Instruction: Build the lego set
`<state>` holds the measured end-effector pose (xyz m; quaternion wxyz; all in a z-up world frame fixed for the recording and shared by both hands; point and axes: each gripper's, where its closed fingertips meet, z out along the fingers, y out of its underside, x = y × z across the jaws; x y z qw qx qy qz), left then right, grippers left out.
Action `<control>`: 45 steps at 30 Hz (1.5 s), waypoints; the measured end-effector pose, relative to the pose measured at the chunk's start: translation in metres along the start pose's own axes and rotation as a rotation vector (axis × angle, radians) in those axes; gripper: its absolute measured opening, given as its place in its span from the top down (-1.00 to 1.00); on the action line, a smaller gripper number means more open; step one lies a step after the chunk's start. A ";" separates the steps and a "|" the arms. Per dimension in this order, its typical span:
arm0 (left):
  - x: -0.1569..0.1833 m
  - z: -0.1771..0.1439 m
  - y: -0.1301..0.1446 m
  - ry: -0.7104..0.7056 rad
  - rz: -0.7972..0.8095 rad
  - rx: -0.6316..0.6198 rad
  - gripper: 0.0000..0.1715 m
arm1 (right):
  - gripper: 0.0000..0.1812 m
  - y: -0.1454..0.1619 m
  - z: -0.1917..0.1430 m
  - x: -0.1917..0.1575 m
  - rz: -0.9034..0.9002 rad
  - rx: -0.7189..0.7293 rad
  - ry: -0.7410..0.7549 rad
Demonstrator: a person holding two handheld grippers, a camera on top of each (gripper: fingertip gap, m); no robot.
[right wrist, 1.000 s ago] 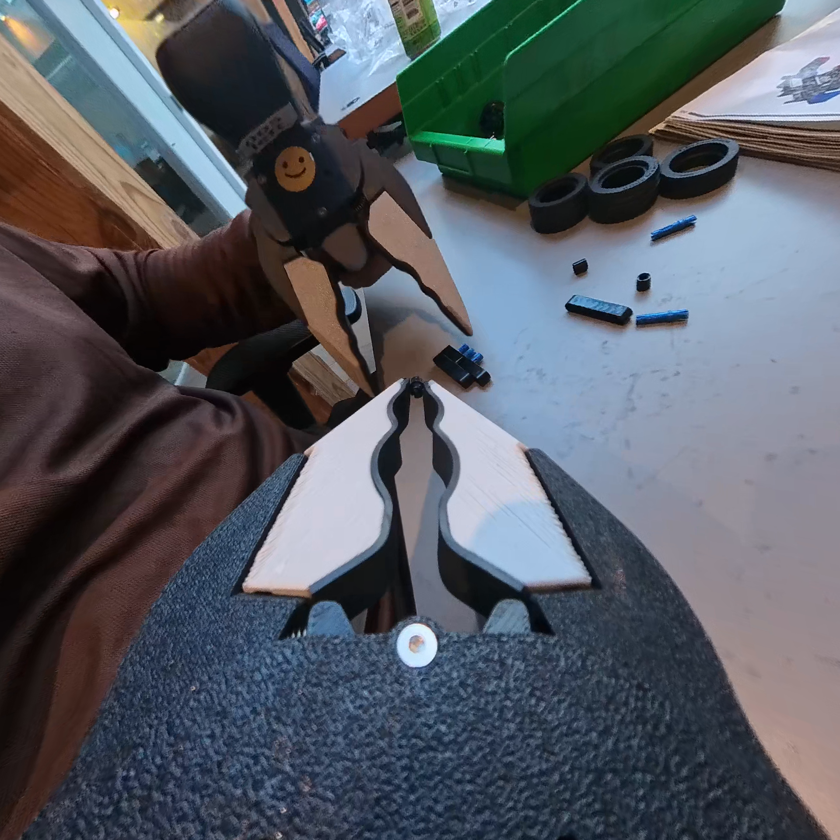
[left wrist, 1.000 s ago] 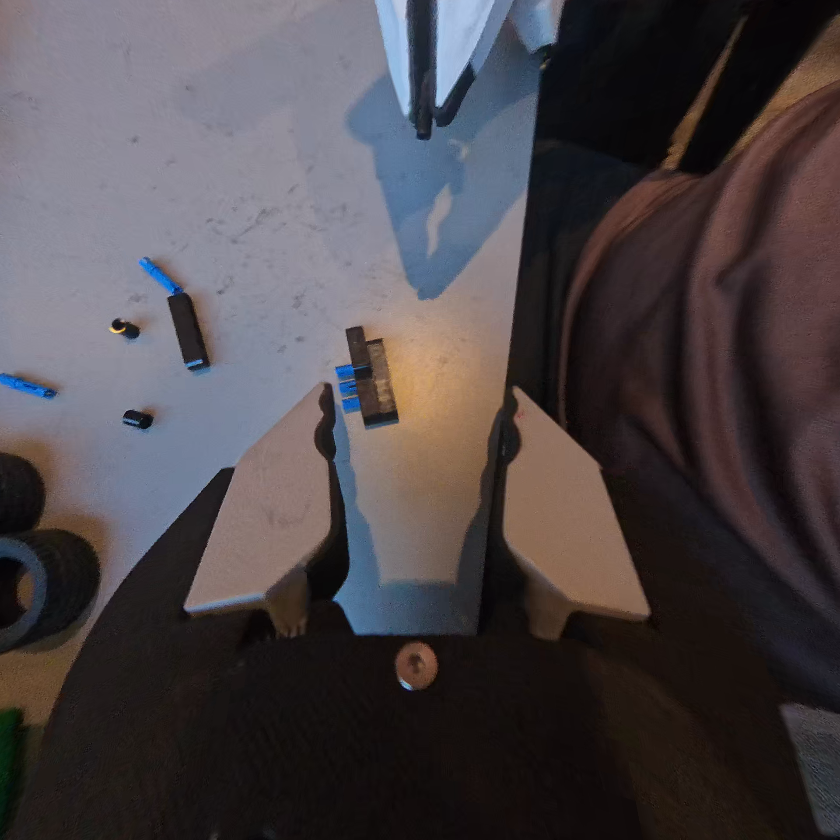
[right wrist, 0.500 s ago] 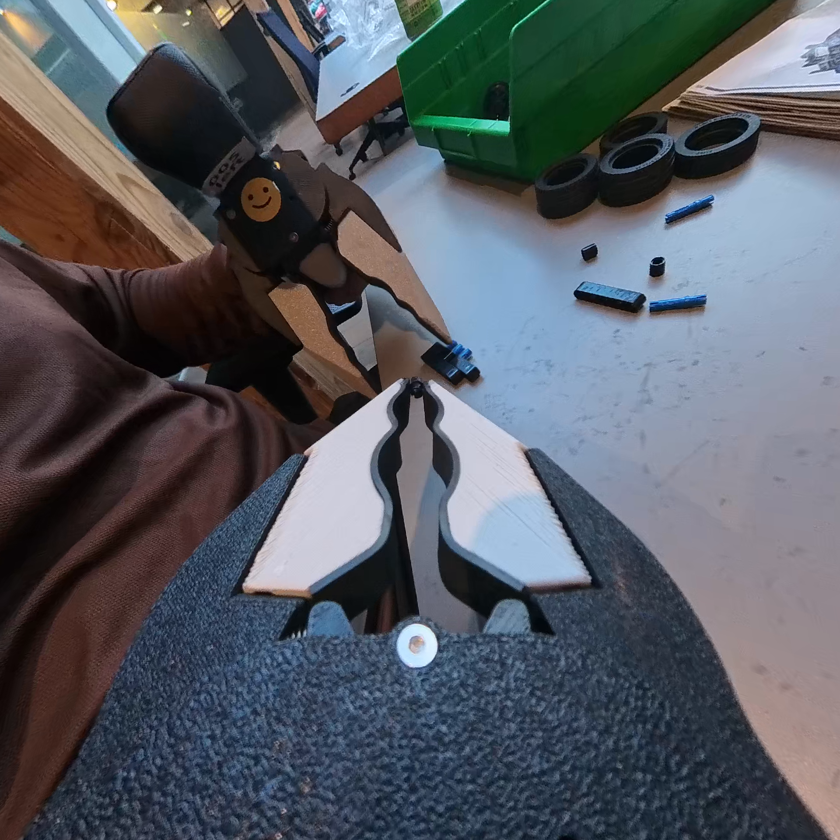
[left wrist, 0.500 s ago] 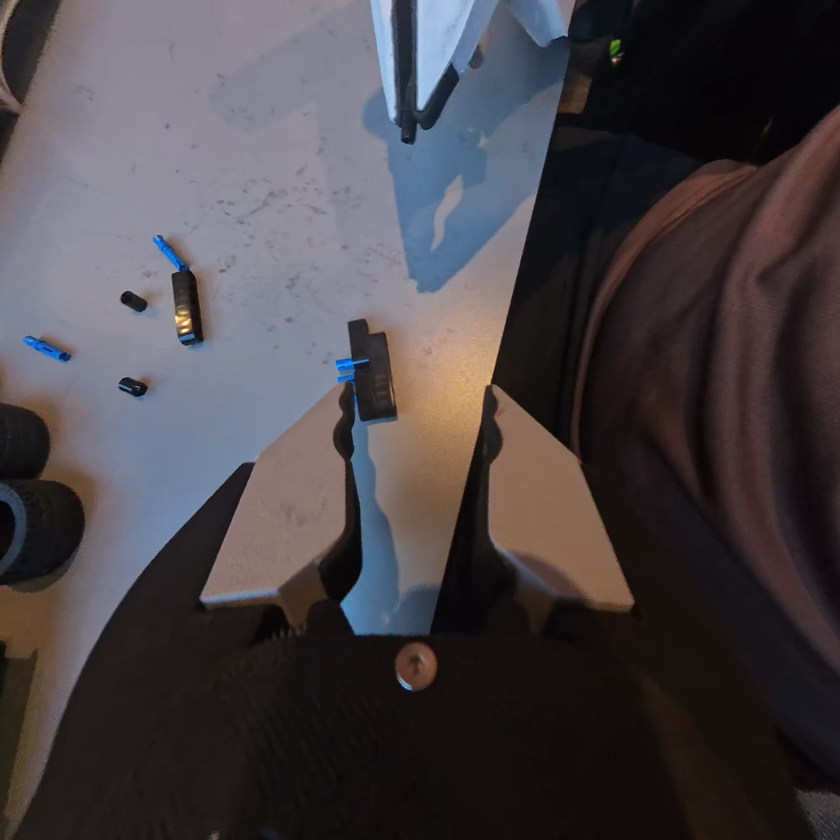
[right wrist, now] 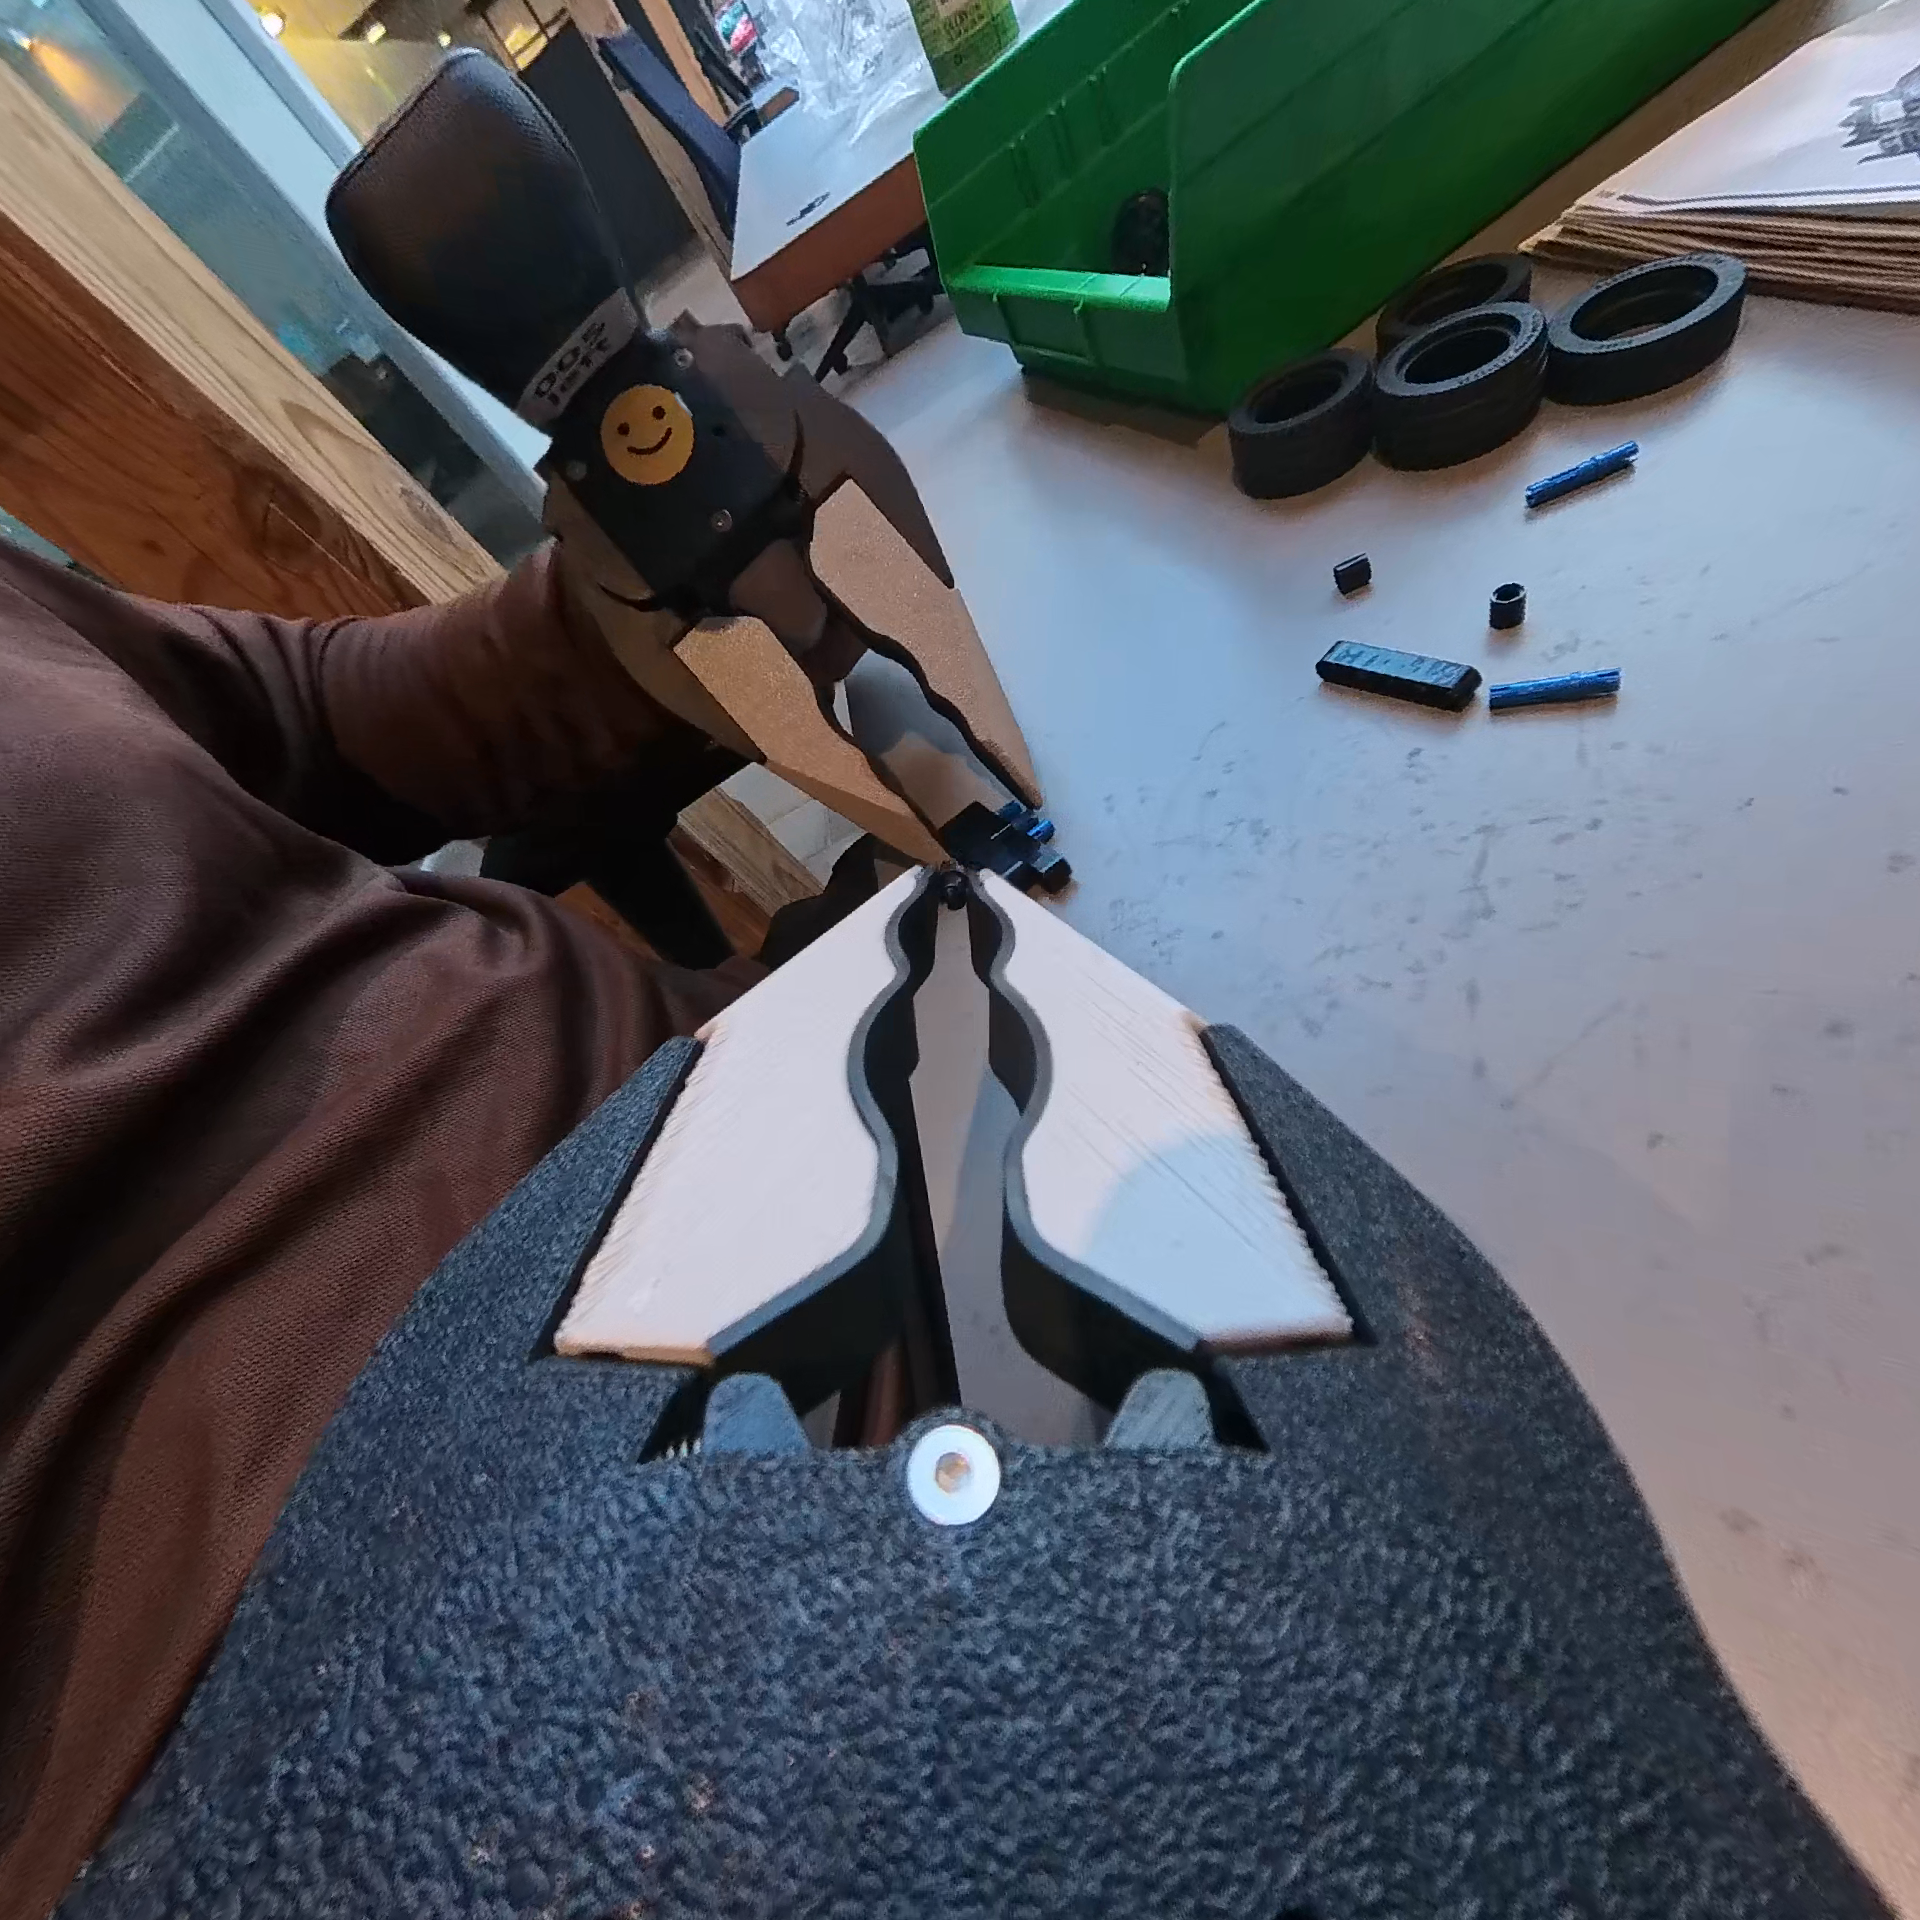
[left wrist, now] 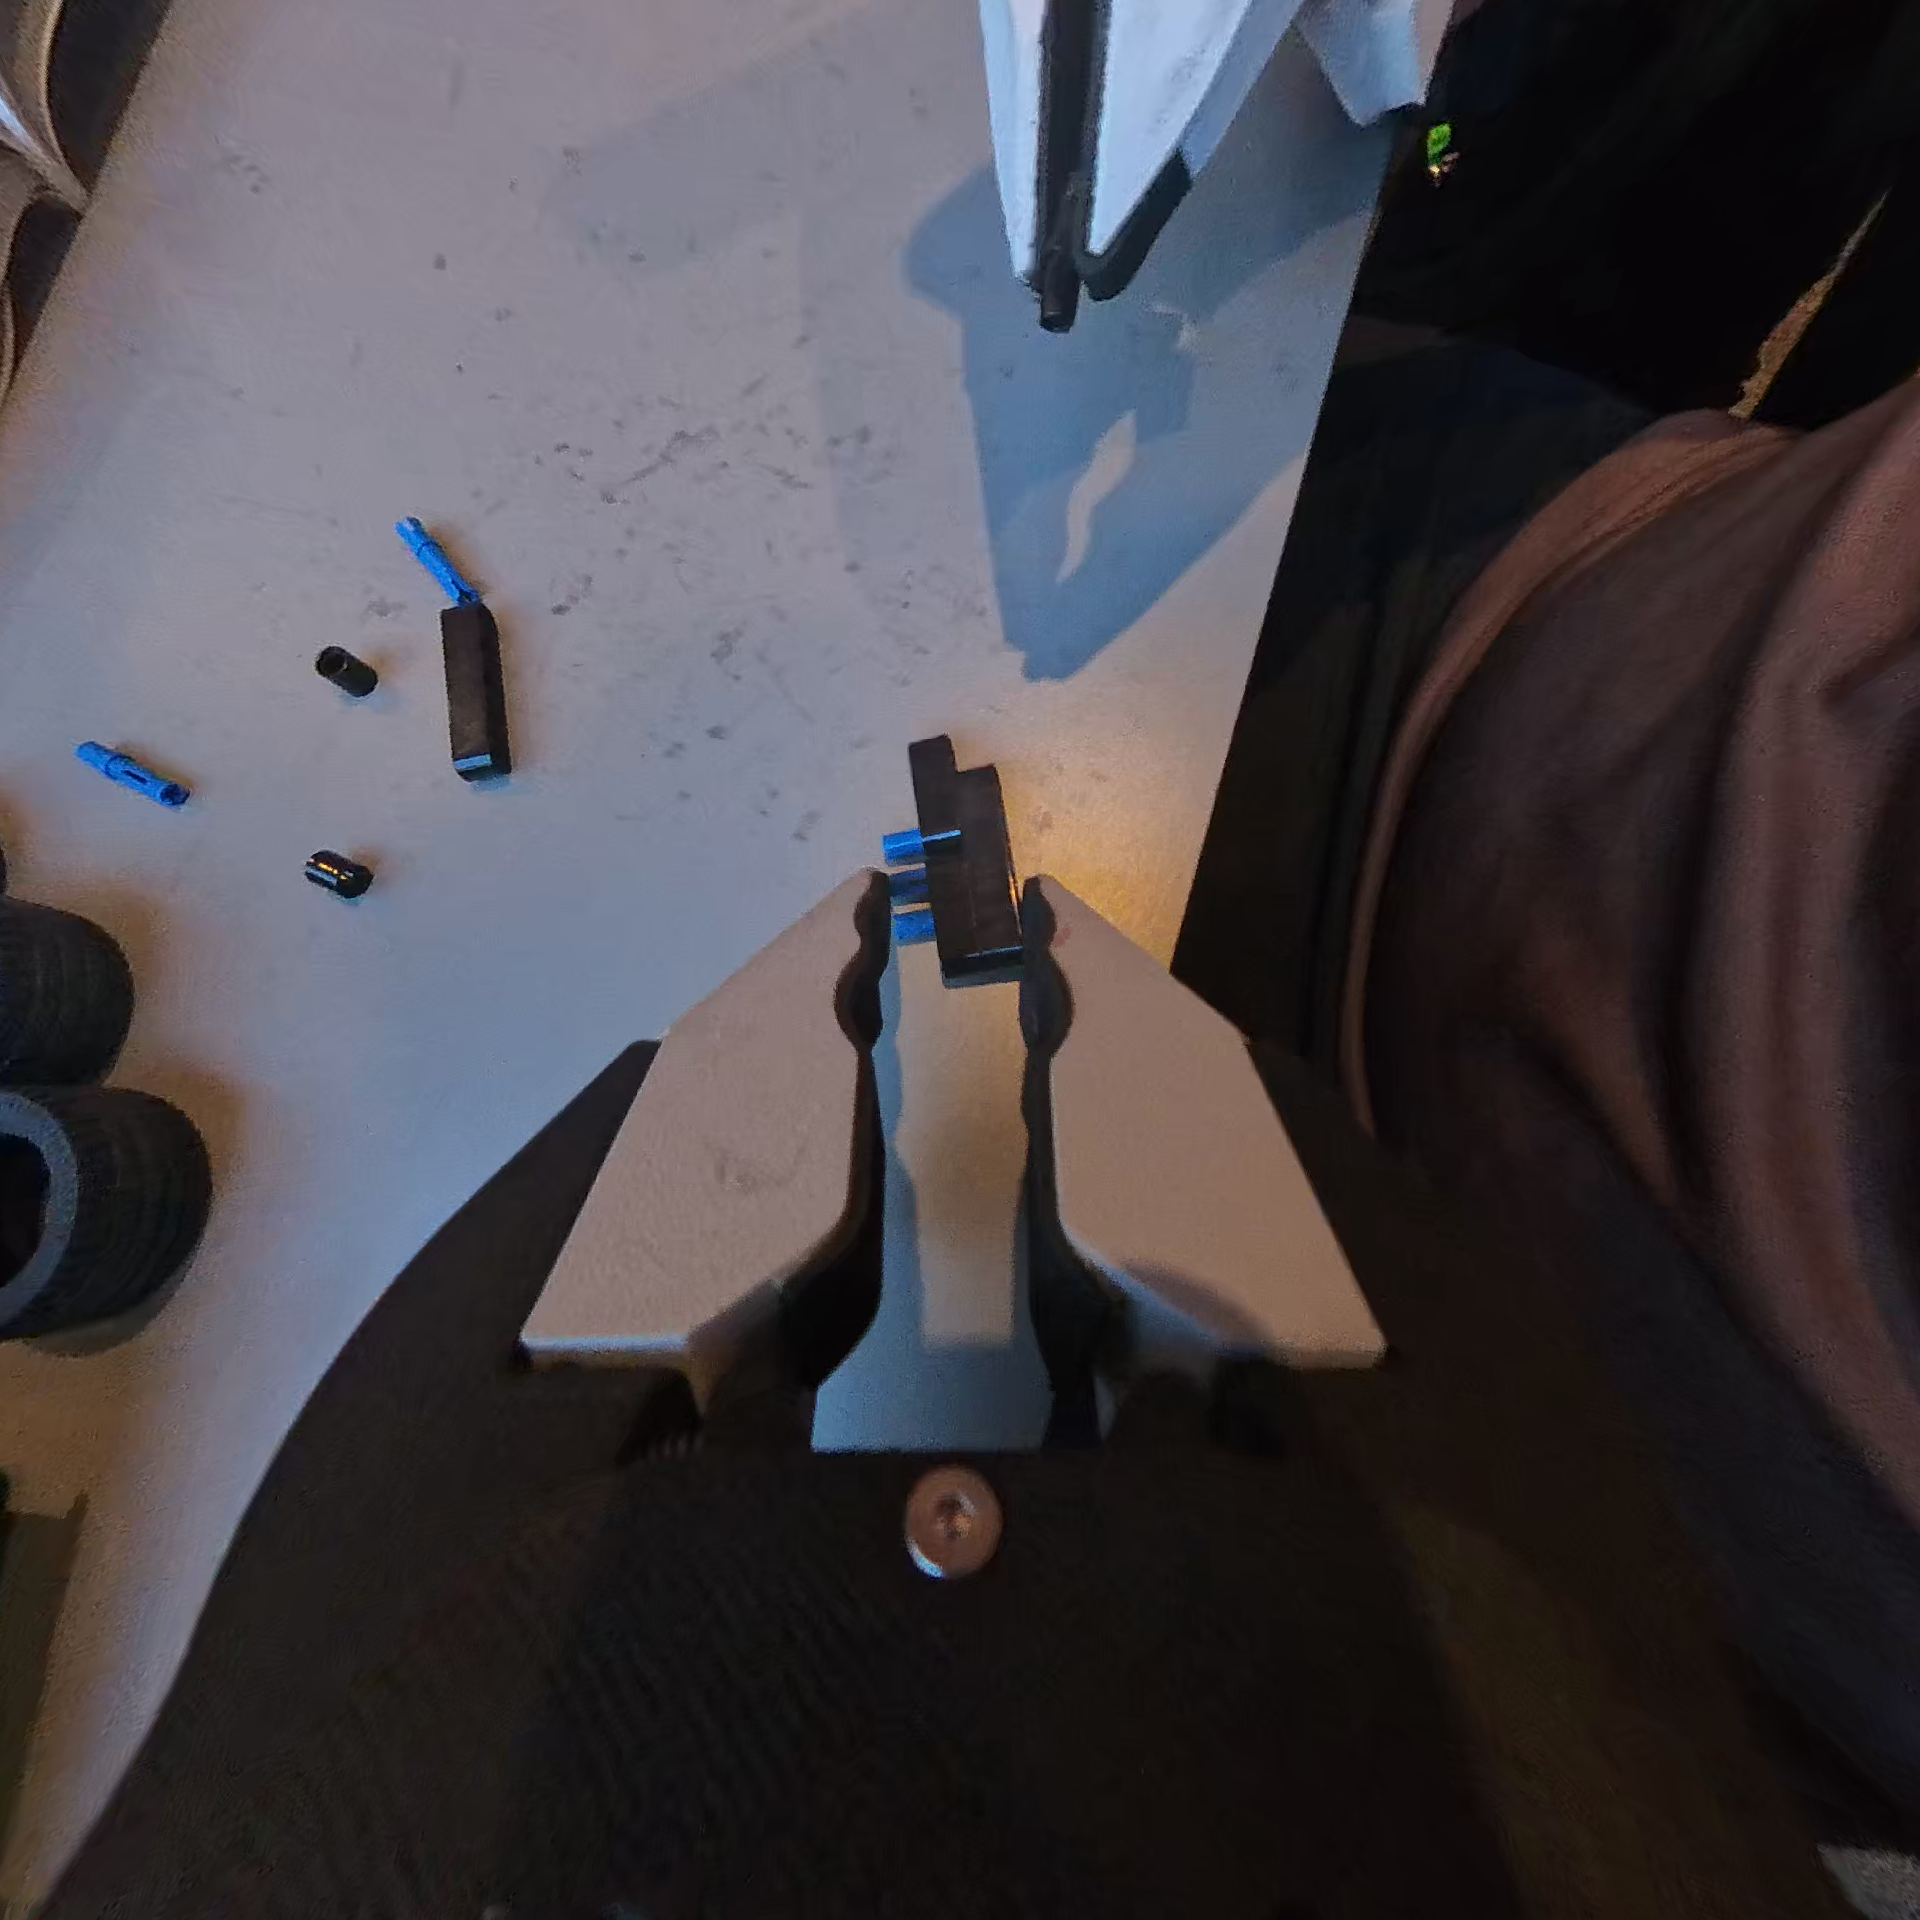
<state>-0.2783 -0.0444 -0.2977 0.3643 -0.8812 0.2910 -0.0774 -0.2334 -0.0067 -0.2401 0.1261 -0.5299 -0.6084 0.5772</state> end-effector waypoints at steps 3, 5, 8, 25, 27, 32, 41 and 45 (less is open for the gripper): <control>0.001 -0.003 0.003 0.042 0.110 -0.029 0.74 | 0.94 0.000 0.000 0.000 -0.003 -0.002 -0.001; -0.001 -0.008 0.007 0.049 0.242 -0.054 0.74 | 0.94 0.000 0.000 -0.001 -0.005 -0.002 0.000; -0.022 -0.016 0.016 -0.016 0.302 -0.141 0.69 | 0.94 0.000 -0.001 0.000 0.002 0.002 -0.002; -0.065 -0.002 0.005 -0.139 0.187 -0.054 0.73 | 0.94 -0.001 -0.003 0.002 0.020 0.011 -0.010; -0.064 -0.002 0.005 -0.140 0.191 -0.058 0.73 | 0.94 -0.001 -0.004 0.003 0.021 0.016 -0.008; -0.063 -0.010 0.014 -0.158 0.169 -0.073 0.74 | 0.94 -0.002 -0.005 0.003 0.019 0.016 -0.013; -0.059 -0.018 0.023 -0.177 0.063 -0.005 0.79 | 0.94 -0.003 -0.004 0.004 0.019 0.021 -0.005; -0.061 -0.019 0.023 -0.180 0.013 0.014 0.75 | 0.94 -0.002 -0.004 0.005 0.026 0.019 -0.006</control>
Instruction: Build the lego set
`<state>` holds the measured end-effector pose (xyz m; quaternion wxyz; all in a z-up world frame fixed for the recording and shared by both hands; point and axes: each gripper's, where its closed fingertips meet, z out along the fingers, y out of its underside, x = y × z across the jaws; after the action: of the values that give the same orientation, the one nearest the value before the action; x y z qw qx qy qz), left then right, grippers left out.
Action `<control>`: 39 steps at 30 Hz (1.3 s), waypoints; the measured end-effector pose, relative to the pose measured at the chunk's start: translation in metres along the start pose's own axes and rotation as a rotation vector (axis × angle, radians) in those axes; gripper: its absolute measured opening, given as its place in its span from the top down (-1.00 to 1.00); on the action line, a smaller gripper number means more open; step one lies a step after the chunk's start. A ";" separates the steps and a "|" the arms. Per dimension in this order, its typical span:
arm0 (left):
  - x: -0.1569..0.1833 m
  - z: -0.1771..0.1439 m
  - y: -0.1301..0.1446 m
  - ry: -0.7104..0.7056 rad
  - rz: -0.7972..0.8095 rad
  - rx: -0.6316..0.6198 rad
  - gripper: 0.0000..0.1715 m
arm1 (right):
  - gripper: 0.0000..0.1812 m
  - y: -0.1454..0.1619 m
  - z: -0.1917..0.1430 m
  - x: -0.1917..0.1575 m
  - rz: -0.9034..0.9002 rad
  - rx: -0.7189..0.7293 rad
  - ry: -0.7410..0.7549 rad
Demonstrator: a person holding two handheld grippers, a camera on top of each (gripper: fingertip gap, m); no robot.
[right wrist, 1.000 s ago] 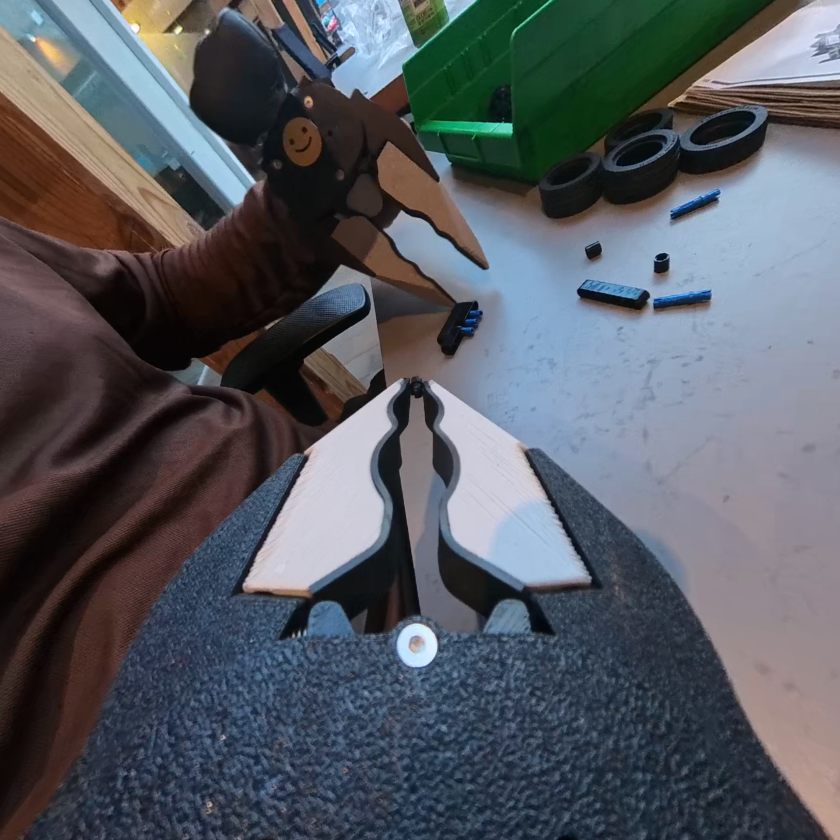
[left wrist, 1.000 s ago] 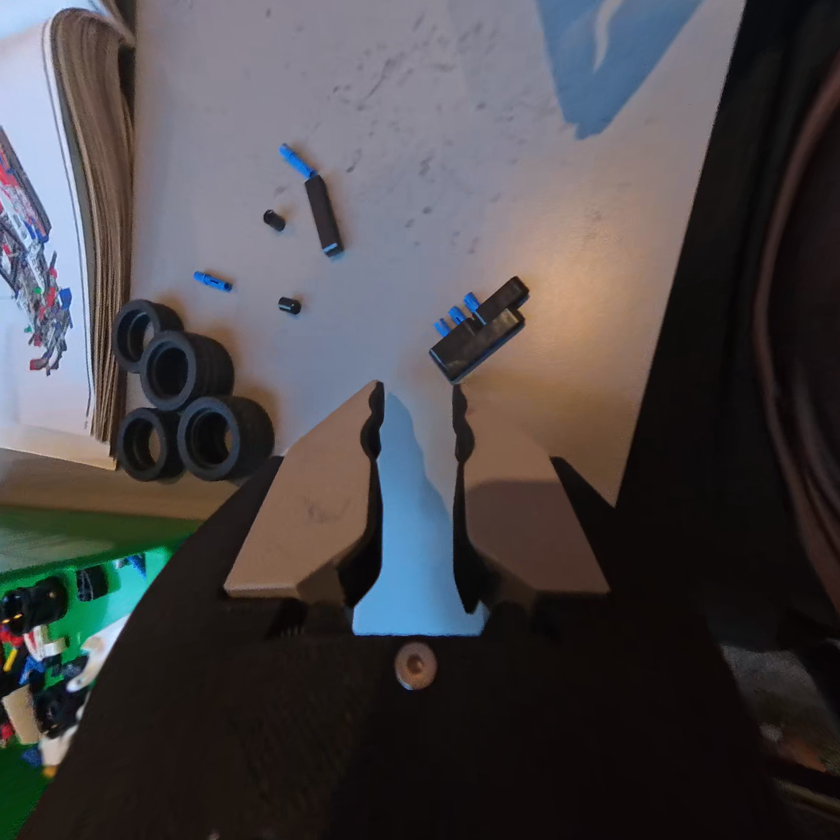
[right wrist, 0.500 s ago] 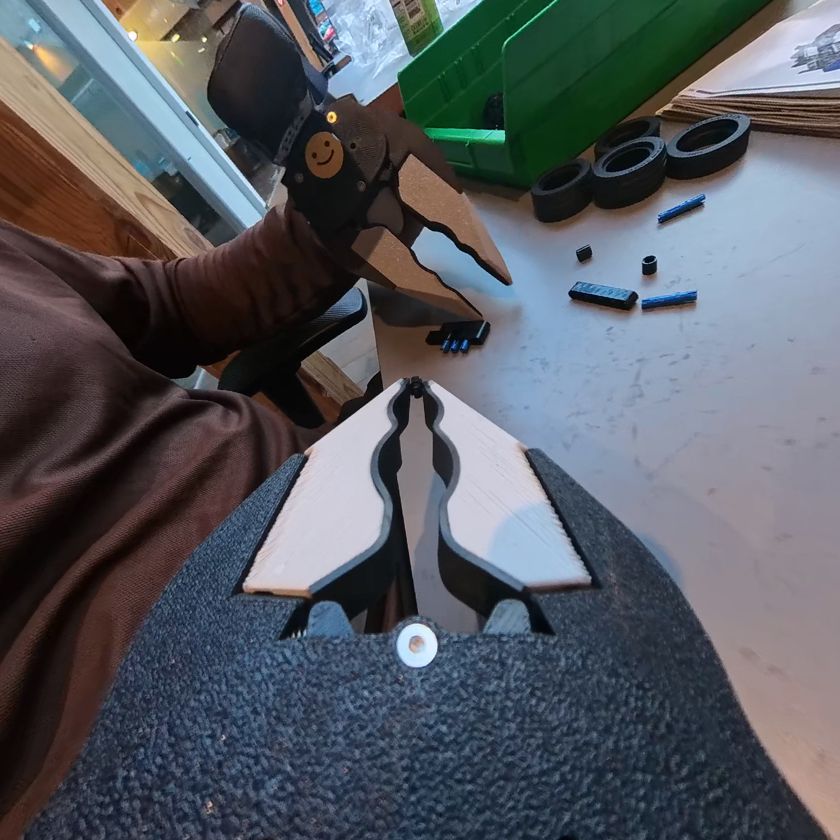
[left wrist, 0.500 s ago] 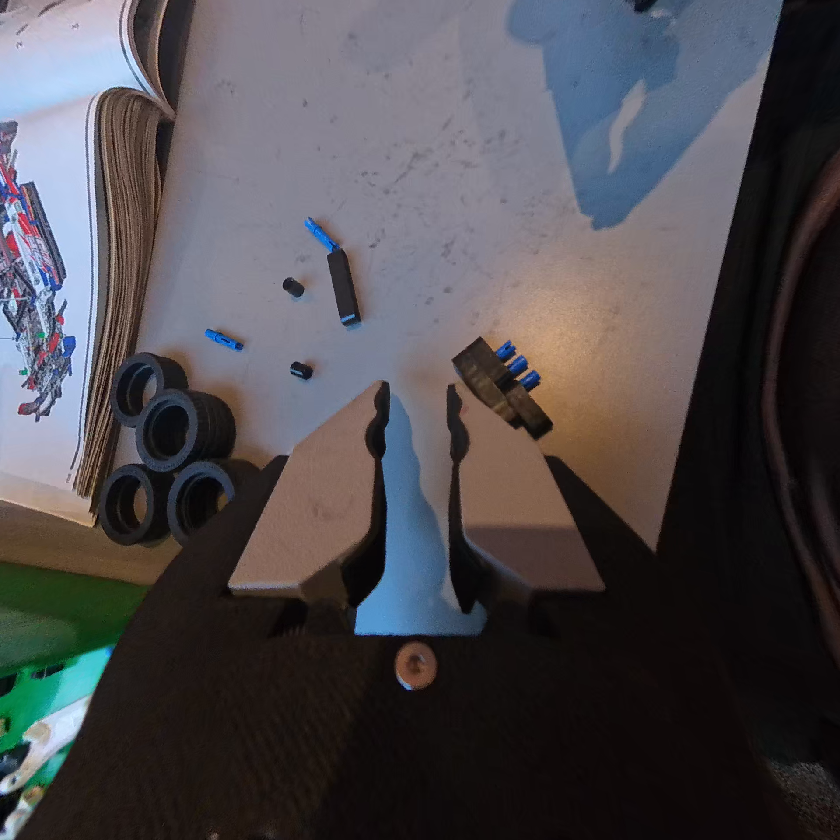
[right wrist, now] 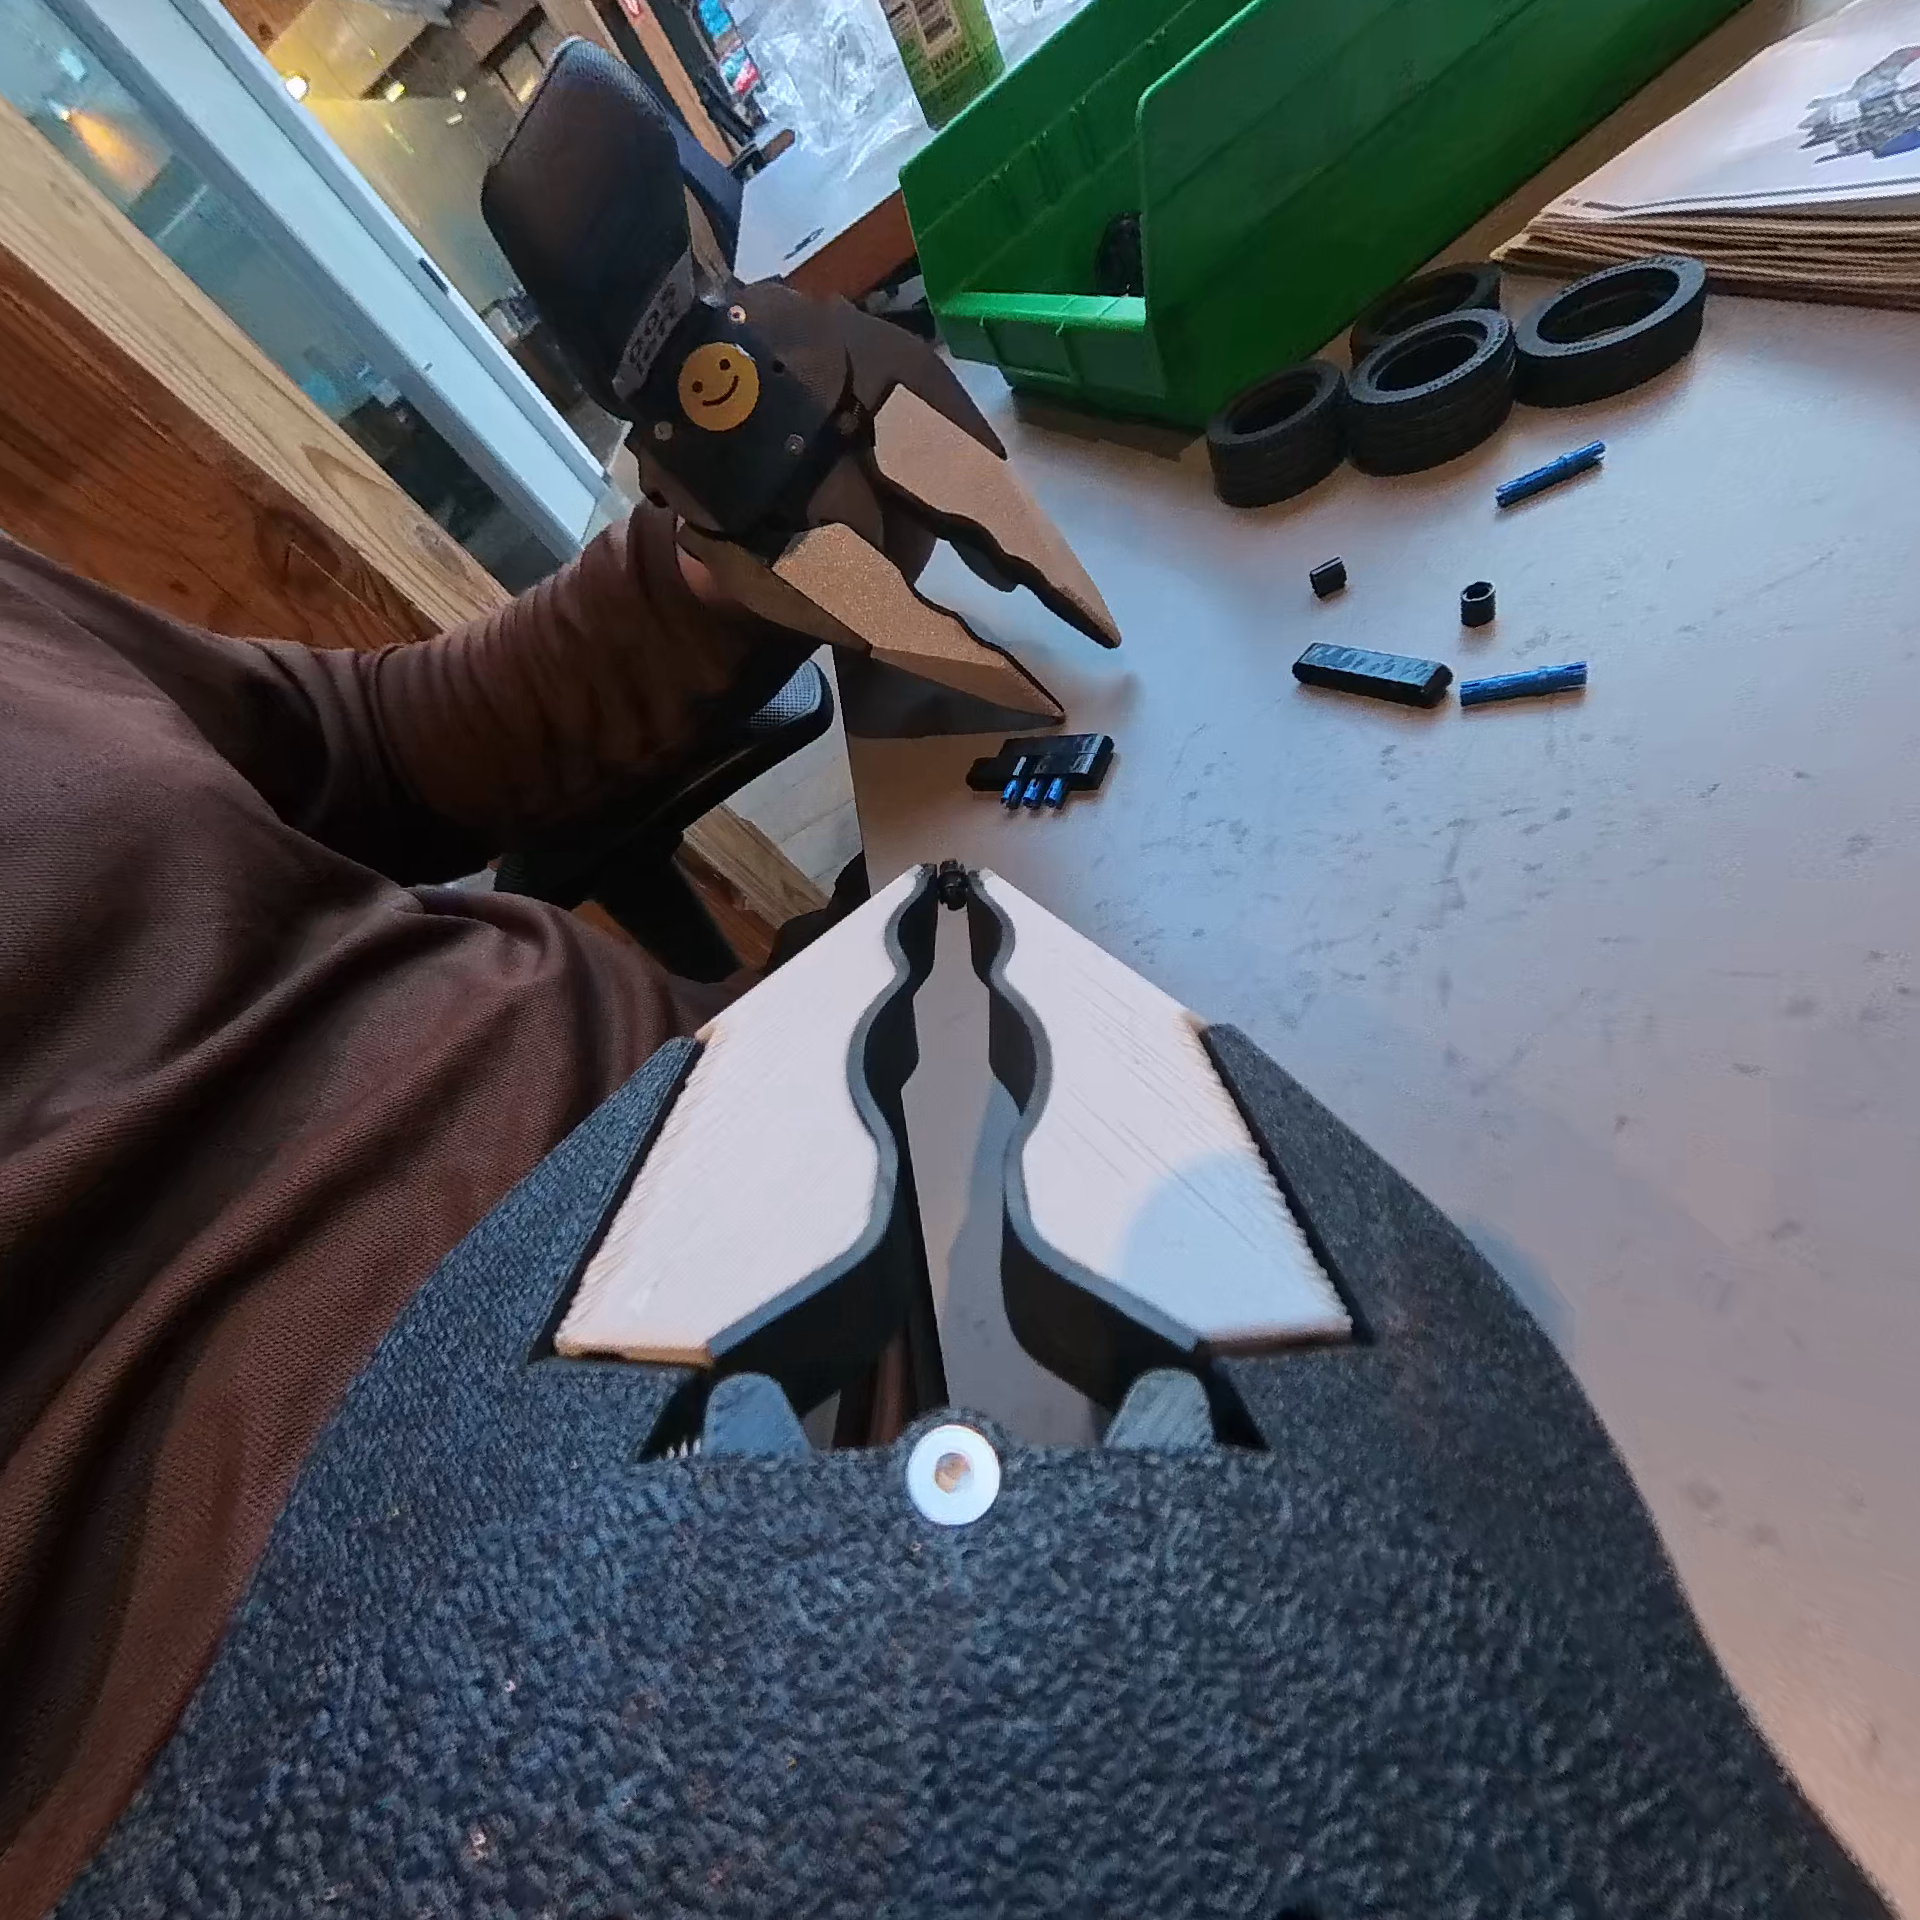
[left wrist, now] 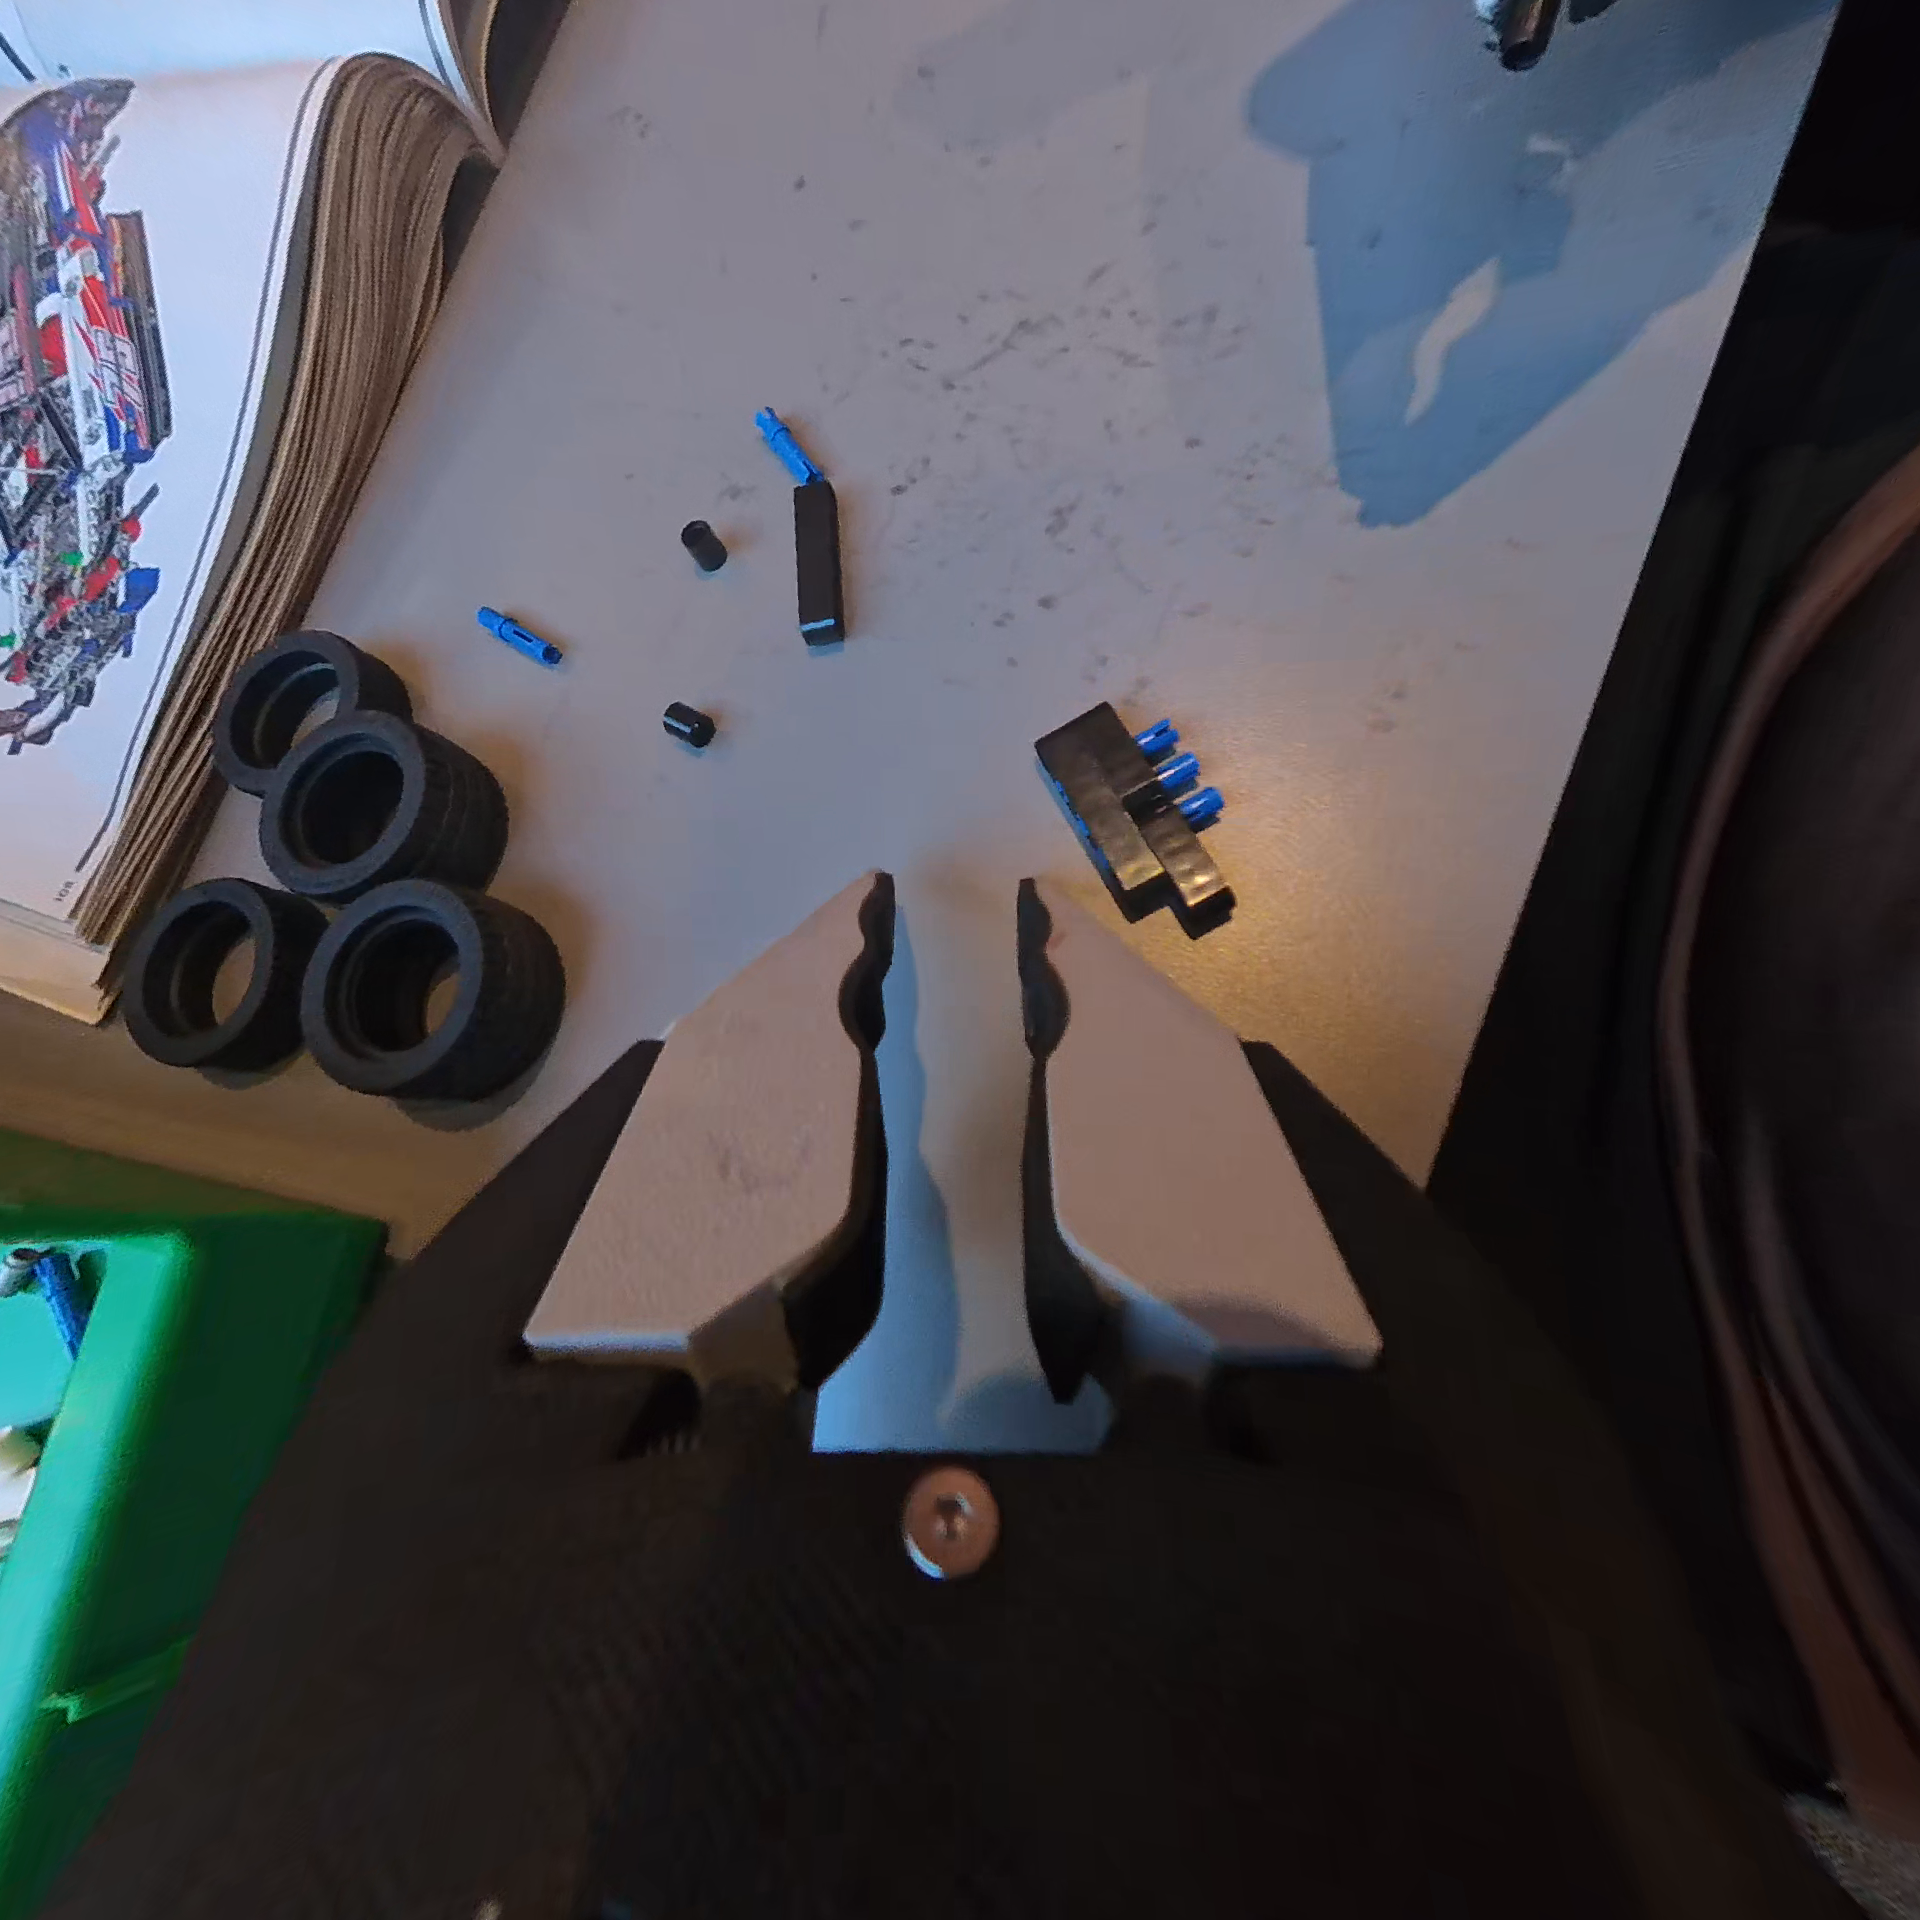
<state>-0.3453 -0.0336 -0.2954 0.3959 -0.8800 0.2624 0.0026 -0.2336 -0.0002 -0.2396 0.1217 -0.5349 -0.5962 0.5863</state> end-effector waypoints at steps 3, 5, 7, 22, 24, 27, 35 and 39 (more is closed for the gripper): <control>0.001 0.000 0.000 0.004 -0.003 0.008 0.78 | 0.94 0.000 0.001 0.000 0.011 0.000 -0.007; 0.002 0.001 -0.001 0.010 -0.009 0.018 0.80 | 0.94 0.000 0.001 -0.001 0.023 0.006 -0.019; 0.001 0.002 -0.002 0.004 -0.010 0.017 0.80 | 0.94 0.000 0.002 -0.001 0.031 0.007 -0.022; 0.011 -0.003 -0.006 0.143 0.000 0.051 0.71 | 0.94 0.000 0.001 -0.001 0.043 0.016 -0.030; 0.015 -0.010 -0.011 0.224 0.010 0.067 0.70 | 0.94 0.000 0.001 -0.001 0.041 0.012 -0.031; 0.024 -0.020 -0.017 0.340 0.088 0.073 0.71 | 0.94 0.000 0.002 -0.001 0.039 0.009 -0.031; 0.033 -0.013 -0.002 0.479 0.180 -0.056 0.84 | 0.94 0.000 0.002 -0.001 0.040 0.010 -0.031; 0.048 -0.009 -0.001 0.499 0.179 -0.057 0.84 | 0.94 0.001 0.002 -0.001 0.045 0.008 -0.038</control>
<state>-0.3052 -0.0612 -0.2990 0.2921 -0.8376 0.4284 -0.1722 -0.2341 -0.0022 -0.2399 0.0993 -0.5366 -0.5838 0.6012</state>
